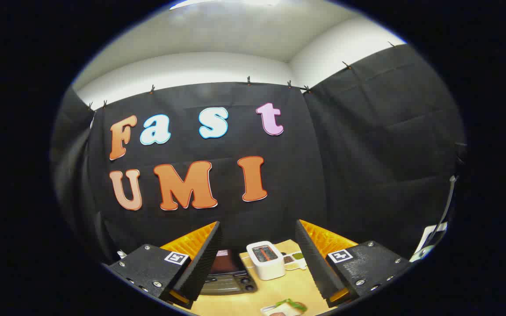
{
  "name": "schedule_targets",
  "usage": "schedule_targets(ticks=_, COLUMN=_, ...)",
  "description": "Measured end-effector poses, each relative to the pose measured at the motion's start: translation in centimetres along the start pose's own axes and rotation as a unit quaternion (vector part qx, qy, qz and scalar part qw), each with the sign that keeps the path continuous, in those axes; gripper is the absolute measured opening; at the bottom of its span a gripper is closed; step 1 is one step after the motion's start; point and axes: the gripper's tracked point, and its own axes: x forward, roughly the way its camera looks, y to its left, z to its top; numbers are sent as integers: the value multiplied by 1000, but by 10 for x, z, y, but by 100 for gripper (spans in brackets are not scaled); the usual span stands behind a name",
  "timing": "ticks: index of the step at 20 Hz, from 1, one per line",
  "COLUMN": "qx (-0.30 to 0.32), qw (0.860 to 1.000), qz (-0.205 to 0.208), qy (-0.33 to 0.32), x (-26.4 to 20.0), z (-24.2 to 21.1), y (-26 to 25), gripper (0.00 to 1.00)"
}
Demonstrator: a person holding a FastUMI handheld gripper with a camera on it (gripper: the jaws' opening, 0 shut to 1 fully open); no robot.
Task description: Open the toaster oven, put the food inside, and close the toaster oven door.
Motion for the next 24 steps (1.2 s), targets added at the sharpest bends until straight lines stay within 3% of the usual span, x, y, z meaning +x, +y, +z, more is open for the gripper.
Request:
schedule_targets(ticks=4, qx=-31, qw=999, qz=-10, qy=-19, x=-13, z=11, y=11, gripper=99)
schedule_targets(ticks=15, qx=-45, qw=999, qz=24, qy=-6, x=-27, z=21, y=45, gripper=99)
schedule_targets(ticks=24, qx=-52, qw=999, qz=-8, qy=-15, x=-22, z=29, y=30, gripper=99)
